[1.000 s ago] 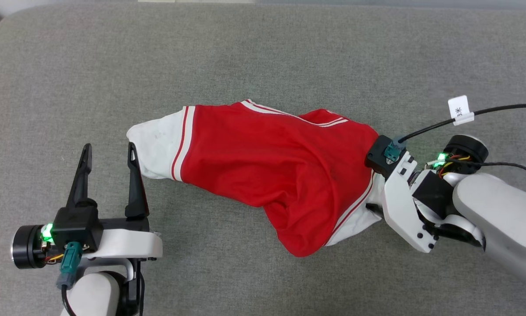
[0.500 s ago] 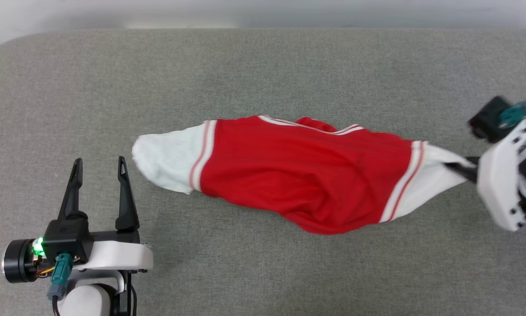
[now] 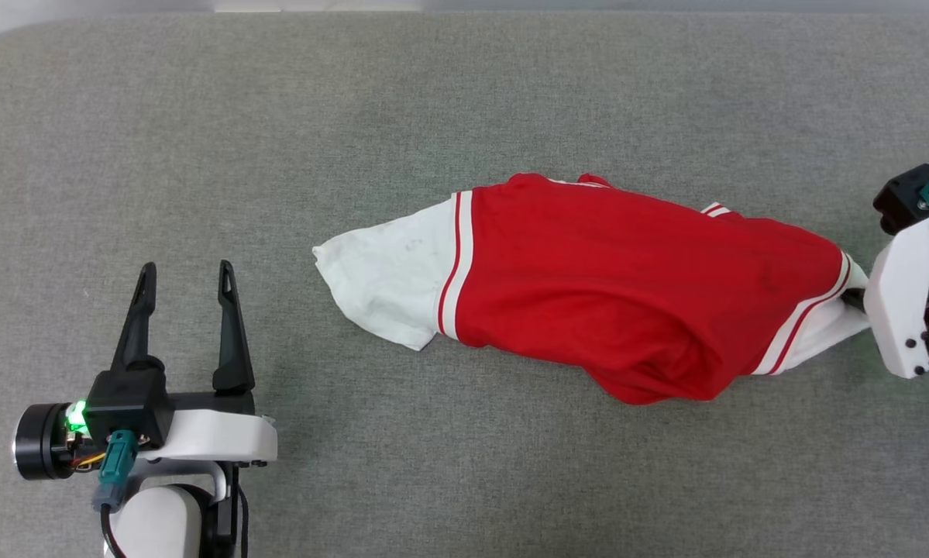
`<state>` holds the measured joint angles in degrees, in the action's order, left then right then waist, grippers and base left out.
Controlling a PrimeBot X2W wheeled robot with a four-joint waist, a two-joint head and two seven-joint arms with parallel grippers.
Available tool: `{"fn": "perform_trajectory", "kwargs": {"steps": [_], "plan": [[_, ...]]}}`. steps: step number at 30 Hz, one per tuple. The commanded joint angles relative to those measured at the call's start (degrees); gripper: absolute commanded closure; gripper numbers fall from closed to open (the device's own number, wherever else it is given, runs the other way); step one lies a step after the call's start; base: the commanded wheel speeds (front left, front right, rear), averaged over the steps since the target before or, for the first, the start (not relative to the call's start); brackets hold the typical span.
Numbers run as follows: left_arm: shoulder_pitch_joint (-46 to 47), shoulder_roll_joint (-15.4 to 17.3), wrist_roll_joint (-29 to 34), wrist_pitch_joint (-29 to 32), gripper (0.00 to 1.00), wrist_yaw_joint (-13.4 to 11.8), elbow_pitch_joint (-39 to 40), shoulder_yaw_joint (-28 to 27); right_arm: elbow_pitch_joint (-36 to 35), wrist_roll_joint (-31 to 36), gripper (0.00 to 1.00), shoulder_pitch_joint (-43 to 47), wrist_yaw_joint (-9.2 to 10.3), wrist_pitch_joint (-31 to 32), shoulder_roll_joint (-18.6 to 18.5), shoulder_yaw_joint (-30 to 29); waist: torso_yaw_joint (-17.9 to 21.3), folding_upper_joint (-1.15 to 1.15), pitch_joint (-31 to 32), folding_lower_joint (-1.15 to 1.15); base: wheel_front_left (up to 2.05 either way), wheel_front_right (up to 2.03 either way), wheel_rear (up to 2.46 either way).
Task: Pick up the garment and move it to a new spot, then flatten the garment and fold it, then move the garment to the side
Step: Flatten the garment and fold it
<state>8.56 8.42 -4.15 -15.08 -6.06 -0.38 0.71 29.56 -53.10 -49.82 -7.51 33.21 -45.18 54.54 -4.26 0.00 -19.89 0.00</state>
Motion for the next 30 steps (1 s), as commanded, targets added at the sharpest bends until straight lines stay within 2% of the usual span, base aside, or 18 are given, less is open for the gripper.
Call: {"fn": "perform_trajectory", "kwargs": {"steps": [1, 2, 3, 6, 10, 13, 17, 20, 23, 30], "plan": [[0.46, -0.13, 0.33, -0.13, 0.0, 0.08, -0.11, -0.36, 0.54, 0.1, 1.0, 1.76, 0.03, -0.8, 1.39, 0.33, 0.12, 0.0, 0.15, 0.0, 0.0, 0.0, 0.0], [0.32, -0.16, 0.5, -0.13, 0.0, 0.15, -0.27, -0.53, 0.96, 0.14, 0.98, 1.82, 0.03, -2.16, 2.03, -0.07, 0.32, 0.0, 0.44, 0.0, 0.0, 0.0, 0.0], [0.05, -0.2, 0.56, -0.13, 0.0, 0.22, -0.41, -0.71, 1.19, 0.48, 0.0, 1.75, 0.03, -3.5, 2.22, -0.33, 0.5, 0.0, 0.82, 0.0, 0.0, 0.0, 0.0], [-0.45, 0.14, 0.73, -0.13, 0.0, 0.54, -0.99, -1.61, 1.08, 0.97, 0.0, 1.87, 0.04, -8.12, 2.0, -1.42, 1.36, 0.0, 2.43, 0.0, 0.0, 0.0, 0.0], [0.64, 1.06, 0.46, -0.13, 0.0, 1.59, -1.29, -2.76, -1.26, 3.39, 0.0, 2.77, 0.03, -17.6, 0.54, -3.1, 2.3, 0.0, 4.48, 0.0, 0.0, 0.0, 0.0], [2.68, 2.34, 0.74, -0.13, 0.0, 2.77, -1.9, -3.35, -2.93, 4.9, 0.0, 3.86, 0.04, -25.15, 0.07, -6.13, 2.96, 0.0, 5.52, 0.0, 0.0, 0.0, 0.0], [6.93, 4.46, 0.55, -0.13, 0.0, 4.85, -3.71, -3.55, -3.05, 8.54, 0.0, 6.0, 0.04, -35.51, 1.31, -13.1, 3.71, 0.0, 6.24, 0.0, 0.0, 0.0, 0.0], [11.08, 6.24, 0.1, 0.25, 0.0, 6.75, -6.25, -3.14, -2.06, 12.64, 0.0, 8.53, 0.04, -42.49, 3.86, -19.89, 4.22, 0.0, 6.46, 0.0, 0.0, 0.0, 0.0], [16.65, 8.43, -0.06, 2.68, 0.0, 8.84, -8.79, -2.4, -2.05, 17.71, 0.0, 11.41, 0.04, -46.13, 6.96, -26.98, 4.77, 0.0, 6.23, 0.0, 0.0, 0.0, 0.0], [29.3, 13.75, -1.42, 17.04, 0.0, 12.84, -14.73, 3.31, -9.09, 30.07, 0.0, 20.37, 0.04, -47.98, 14.8, -41.68, 5.84, 0.0, 4.54, 0.0, 0.0, 0.0, 0.0]]}}
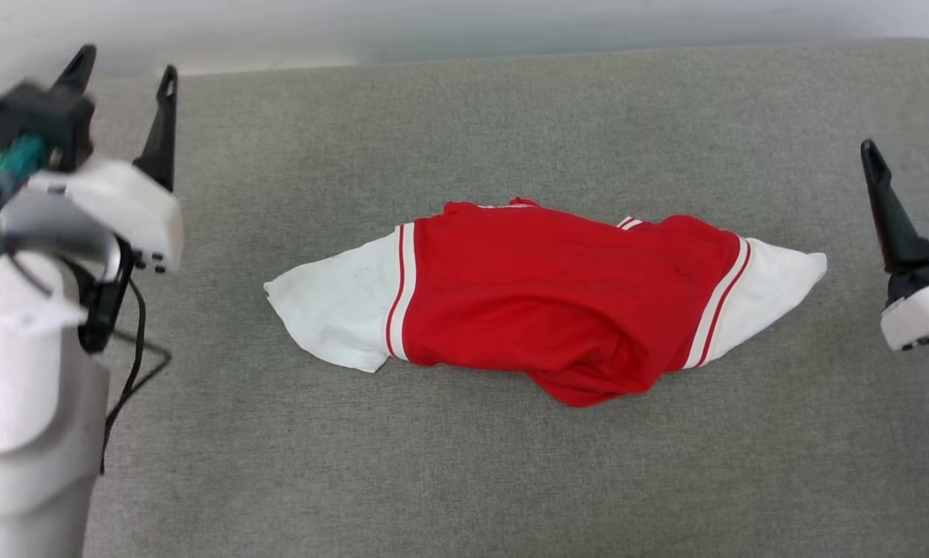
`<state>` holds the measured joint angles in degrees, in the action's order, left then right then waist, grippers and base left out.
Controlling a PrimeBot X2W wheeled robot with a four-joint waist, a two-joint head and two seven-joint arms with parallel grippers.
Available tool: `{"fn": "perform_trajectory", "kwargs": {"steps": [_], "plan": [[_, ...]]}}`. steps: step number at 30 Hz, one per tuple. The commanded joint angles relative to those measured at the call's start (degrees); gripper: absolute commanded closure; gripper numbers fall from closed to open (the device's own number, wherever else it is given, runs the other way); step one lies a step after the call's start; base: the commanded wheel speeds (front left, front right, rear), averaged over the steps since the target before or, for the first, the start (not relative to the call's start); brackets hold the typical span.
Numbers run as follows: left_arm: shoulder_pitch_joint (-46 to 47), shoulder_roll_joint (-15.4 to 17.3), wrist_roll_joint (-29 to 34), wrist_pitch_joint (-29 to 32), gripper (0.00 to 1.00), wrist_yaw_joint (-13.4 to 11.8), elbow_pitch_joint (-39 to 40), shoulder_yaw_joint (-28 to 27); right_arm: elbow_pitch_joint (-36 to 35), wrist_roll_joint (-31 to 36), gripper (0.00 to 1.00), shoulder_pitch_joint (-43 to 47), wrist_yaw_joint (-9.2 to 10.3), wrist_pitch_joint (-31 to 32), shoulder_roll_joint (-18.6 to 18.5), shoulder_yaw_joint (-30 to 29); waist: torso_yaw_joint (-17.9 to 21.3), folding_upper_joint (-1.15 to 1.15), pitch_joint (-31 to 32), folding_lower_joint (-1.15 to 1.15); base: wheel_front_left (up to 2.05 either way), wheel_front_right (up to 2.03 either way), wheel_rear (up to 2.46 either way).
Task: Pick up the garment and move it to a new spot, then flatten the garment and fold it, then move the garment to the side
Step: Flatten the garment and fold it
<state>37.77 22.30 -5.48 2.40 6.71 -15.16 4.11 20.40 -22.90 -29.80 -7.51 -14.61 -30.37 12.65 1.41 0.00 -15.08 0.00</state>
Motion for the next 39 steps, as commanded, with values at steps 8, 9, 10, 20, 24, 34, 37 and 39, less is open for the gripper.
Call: {"fn": "perform_trajectory", "kwargs": {"steps": [8, 9, 10, 20, 24, 34, 37, 39], "plan": [[10.82, 7.92, -14.54, 22.69, 0.0, 0.66, -2.82, 18.36, -10.72, 7.41, 0.0, 8.21, 0.04, 3.1, 6.13, -6.95, 1.44, 0.0, -2.97, 0.0, 0.0, 0.0, 0.0], [11.62, 8.82, -17.71, 26.14, 0.0, 0.68, -2.76, 21.13, -11.56, 7.74, 0.0, 8.61, 0.04, 3.46, 6.33, -7.33, 1.58, 0.0, -3.37, 0.0, 0.0, 0.0, 0.0], [12.47, 9.95, -20.63, 29.45, 0.0, 0.68, -2.57, 23.65, -12.34, 8.01, 0.0, 9.01, 0.04, 3.91, 6.53, -7.51, 1.73, 0.0, -3.74, 0.0, 0.0, 0.0, 0.0], [18.77, 19.19, -39.21, 48.05, 0.0, 0.67, 0.37, 40.15, -16.66, 9.54, 0.0, 9.02, 0.04, 5.69, 7.37, -7.54, 3.41, 0.0, -7.42, 0.0, 0.0, 0.0, 0.0], [18.44, 20.85, -43.12, 50.11, 0.0, 0.67, -0.56, 43.75, -16.9, 9.3, 0.0, 8.23, 0.04, 5.85, 7.3, -7.01, 4.02, 0.0, -8.71, 0.0, 0.0, 0.0, 0.0], [14.46, 21.73, -48.3, 48.45, 1.0, 0.72, -5.6, 52.61, -15.11, 8.85, 0.0, 6.9, 0.04, 5.38, 7.07, -5.96, 4.88, 0.0, -8.79, 0.0, 0.0, 0.0, 0.0], [15.59, 21.71, -48.59, 45.22, 1.0, 0.72, -5.95, 53.53, -14.92, 8.97, 0.0, 6.08, 0.04, 5.39, 5.85, -6.35, 4.56, 0.0, -7.67, 0.0, 0.0, 0.0, 0.0], [17.14, 22.52, -47.87, 42.34, 1.0, 0.67, -5.78, 53.87, -15.32, 9.03, 0.0, 5.14, 0.04, 5.97, 4.68, -6.53, 4.3, 0.0, -6.84, 0.0, 0.0, 0.0, 0.0]]}}
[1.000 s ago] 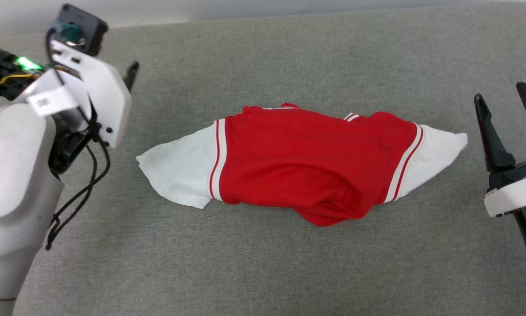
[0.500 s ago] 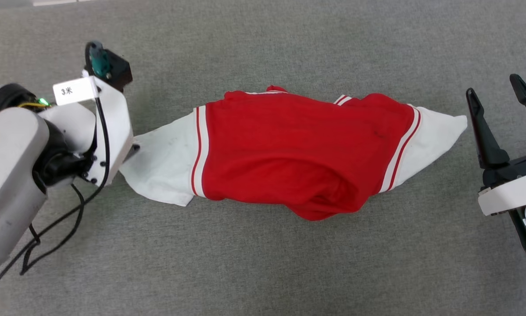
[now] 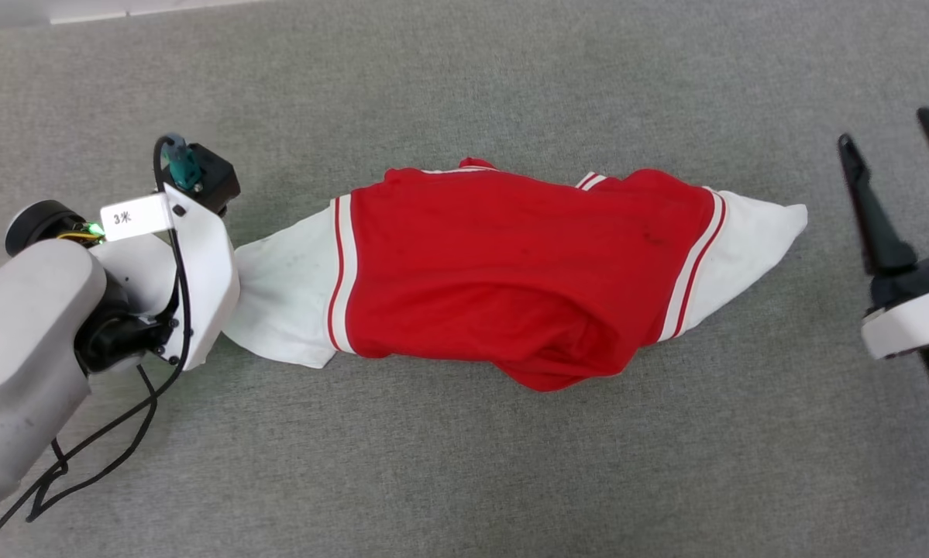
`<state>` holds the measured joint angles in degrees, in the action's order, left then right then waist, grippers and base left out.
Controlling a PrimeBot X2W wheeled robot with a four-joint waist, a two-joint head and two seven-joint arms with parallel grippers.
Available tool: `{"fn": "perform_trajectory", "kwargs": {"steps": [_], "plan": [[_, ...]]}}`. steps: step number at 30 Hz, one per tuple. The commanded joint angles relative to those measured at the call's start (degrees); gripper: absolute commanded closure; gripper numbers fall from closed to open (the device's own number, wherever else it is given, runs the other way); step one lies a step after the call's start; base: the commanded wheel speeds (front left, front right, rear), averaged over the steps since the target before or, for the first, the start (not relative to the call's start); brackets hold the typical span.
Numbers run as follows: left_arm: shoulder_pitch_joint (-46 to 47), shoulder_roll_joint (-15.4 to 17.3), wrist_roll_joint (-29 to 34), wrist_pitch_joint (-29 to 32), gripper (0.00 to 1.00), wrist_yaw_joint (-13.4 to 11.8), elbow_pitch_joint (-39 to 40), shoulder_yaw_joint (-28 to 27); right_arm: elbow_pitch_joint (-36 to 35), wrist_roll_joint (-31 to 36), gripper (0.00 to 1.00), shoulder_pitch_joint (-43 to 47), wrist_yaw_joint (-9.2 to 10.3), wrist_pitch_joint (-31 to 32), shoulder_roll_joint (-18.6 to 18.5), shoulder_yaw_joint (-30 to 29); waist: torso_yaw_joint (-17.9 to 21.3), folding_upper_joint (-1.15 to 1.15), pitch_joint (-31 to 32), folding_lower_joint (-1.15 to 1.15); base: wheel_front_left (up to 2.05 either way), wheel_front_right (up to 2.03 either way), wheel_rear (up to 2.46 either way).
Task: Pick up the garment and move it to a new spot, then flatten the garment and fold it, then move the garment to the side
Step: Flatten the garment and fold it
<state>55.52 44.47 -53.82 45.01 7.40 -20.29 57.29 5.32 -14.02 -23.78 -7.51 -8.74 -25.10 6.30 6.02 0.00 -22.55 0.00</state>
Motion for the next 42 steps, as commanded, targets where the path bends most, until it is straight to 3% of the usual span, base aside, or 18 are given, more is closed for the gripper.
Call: {"fn": "perform_trajectory", "kwargs": {"steps": [1, 5, 9, 14, 18, 21, 25, 30, 39, 40, 41, 42], "plan": [[0.0, 0.71, 0.34, -1.78, 1.0, -0.03, -0.48, 0.7, -0.55, 0.12, 0.0, -1.44, 0.04, 0.76, -1.4, -0.08, -0.46, 0.0, 1.07, 0.0, 0.0, 0.0, 0.0], [1.28, 1.43, 0.04, -5.89, 1.0, -0.02, 0.56, 0.68, -1.67, -0.79, 0.0, -3.68, 0.04, 3.85, -4.65, 0.98, -1.06, 0.0, 2.21, 0.0, 0.0, 0.0, 0.0], [2.01, 2.05, 0.13, -9.36, 1.0, -0.02, 2.11, 0.99, -2.54, -4.52, 0.0, -7.52, 0.04, 13.18, -10.69, 5.9, -2.16, 0.0, 3.17, 0.0, 0.0, 0.0, 0.0], [3.06, 1.99, 1.18, -11.56, 1.0, -0.01, 3.8, 1.78, -3.16, -14.54, 0.0, -13.03, 0.04, 30.38, -19.55, 17.83, -3.63, 0.0, 3.01, 0.0, 0.0, 0.0, 0.0], [4.35, 1.43, 2.22, -12.5, 1.0, -0.01, 4.77, 2.22, -2.79, -23.57, 0.0, -18.19, 0.04, 46.04, -24.01, 26.4, -4.68, 0.0, 1.93, 0.0, 0.0, 0.0, 0.0], [5.29, 1.08, 2.86, -12.99, 1.0, -0.01, 5.24, 2.38, -1.18, -26.93, 0.0, -20.81, 0.04, 53.15, -24.81, 30.57, -5.36, 0.0, 0.69, 0.0, 0.0, 0.0, 0.0], [6.65, 0.66, 3.78, -13.57, 1.0, -0.01, 5.78, 2.39, 2.98, -29.65, 0.0, -24.05, 0.04, 56.75, -22.71, 32.62, -6.13, 0.0, -1.25, 0.0, 0.0, 0.0, 0.0], [7.9, 0.29, 4.55, -14.04, 1.0, -0.01, 6.48, 2.46, 8.88, -29.71, 0.0, -25.55, 0.04, 57.2, -20.18, 35.6, -6.91, 0.0, -3.21, 0.0, 0.0, 0.0, 0.0], [8.16, 0.21, 4.46, -14.86, 1.0, -0.01, 6.32, 2.57, 15.32, -33.6, 0.0, -20.62, -0.08, 55.42, -17.32, 43.43, -6.78, 0.0, -4.09, 0.0, 0.0, 0.0, 0.0], [8.11, 0.23, 4.46, -14.98, 1.0, -0.01, 6.19, 2.63, 15.42, -33.77, 0.36, -20.97, -0.08, 54.26, -17.2, 43.57, -6.66, 0.0, -3.93, 0.0, 0.0, 0.0, 0.0], [8.03, 0.2, 4.53, -15.24, 1.0, -0.01, 6.12, 2.6, 15.49, -34.13, 1.0, -21.68, -0.08, 52.92, -16.96, 43.37, -6.51, 0.0, -3.6, 0.0, 0.0, 0.0, 0.0], [7.92, 0.23, 4.52, -15.63, 1.0, -0.01, 5.96, 2.52, 15.57, -34.56, 1.0, -22.49, -0.06, 51.64, -16.79, 42.96, -6.36, 0.0, -3.17, 0.0, 0.0, 0.0, 0.0]]}}
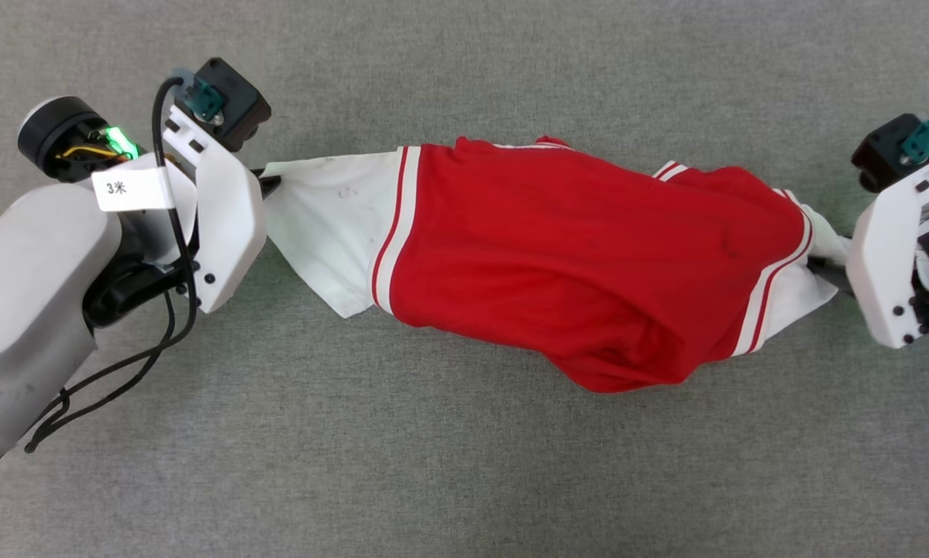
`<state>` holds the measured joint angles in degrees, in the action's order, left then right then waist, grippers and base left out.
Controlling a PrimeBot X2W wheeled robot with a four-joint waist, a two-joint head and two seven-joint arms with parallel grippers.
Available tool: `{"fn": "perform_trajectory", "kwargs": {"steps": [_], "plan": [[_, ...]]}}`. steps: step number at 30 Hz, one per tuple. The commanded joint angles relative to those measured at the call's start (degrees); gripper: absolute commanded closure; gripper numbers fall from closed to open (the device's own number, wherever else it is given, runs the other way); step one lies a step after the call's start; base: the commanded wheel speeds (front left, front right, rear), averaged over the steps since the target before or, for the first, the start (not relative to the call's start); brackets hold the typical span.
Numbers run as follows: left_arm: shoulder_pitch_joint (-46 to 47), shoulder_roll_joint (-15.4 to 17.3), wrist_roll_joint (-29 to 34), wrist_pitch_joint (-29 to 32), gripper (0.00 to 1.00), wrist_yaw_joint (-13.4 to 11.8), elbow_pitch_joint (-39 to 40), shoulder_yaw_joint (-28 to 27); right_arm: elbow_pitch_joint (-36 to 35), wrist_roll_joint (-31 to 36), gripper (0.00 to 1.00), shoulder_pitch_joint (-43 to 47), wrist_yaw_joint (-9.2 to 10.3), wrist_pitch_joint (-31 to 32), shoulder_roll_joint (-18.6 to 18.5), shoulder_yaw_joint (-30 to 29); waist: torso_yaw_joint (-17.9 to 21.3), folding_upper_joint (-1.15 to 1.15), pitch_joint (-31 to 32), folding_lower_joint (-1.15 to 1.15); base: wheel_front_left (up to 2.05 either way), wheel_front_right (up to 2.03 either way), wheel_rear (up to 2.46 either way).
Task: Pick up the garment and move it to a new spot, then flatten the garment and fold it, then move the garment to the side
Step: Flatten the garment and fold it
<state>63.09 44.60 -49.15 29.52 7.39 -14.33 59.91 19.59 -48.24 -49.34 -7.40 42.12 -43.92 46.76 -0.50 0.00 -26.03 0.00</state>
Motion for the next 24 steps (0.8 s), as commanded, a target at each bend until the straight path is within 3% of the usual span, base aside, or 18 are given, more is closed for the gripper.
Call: {"fn": "perform_trajectory", "kwargs": {"steps": [1, 7, 13, 18, 24], "plan": [[0.25, 0.16, -0.13, -0.44, 1.0, 0.0, -0.15, 0.0, 1.27, -0.55, 1.0, 2.07, -0.16, -0.67, 1.98, 2.01, 0.29, 0.0, 0.82, 0.0, 0.0, 0.0, 0.0], [-0.44, 0.48, 0.47, -4.25, 1.0, -0.4, 0.33, -0.91, -0.69, -0.74, 1.0, -2.35, -0.08, -10.46, -0.34, 0.57, 0.8, 0.0, 5.75, 0.0, 0.0, 0.0, 0.0], [-0.28, 1.74, 2.32, -9.23, 1.0, -3.11, 4.35, -2.8, -4.72, -1.15, 1.0, -4.0, -0.08, -18.73, -3.99, 0.16, 1.06, 0.0, 10.6, 0.0, 0.0, 0.0, 0.0], [1.39, 3.13, 3.7, -12.31, 1.0, -5.16, 8.97, -5.1, -7.32, -0.75, 1.0, -6.03, -0.07, -23.16, -6.09, -1.44, 1.31, 0.0, 13.66, 0.0, 0.0, 0.0, 0.0], [6.52, 3.22, 5.14, -14.12, 1.0, -6.6, 12.31, -8.38, -9.38, 1.22, 1.0, -10.89, -0.07, -26.52, -5.39, -5.7, 1.17, 0.0, 15.85, 0.0, 0.0, 0.0, 0.0]]}}
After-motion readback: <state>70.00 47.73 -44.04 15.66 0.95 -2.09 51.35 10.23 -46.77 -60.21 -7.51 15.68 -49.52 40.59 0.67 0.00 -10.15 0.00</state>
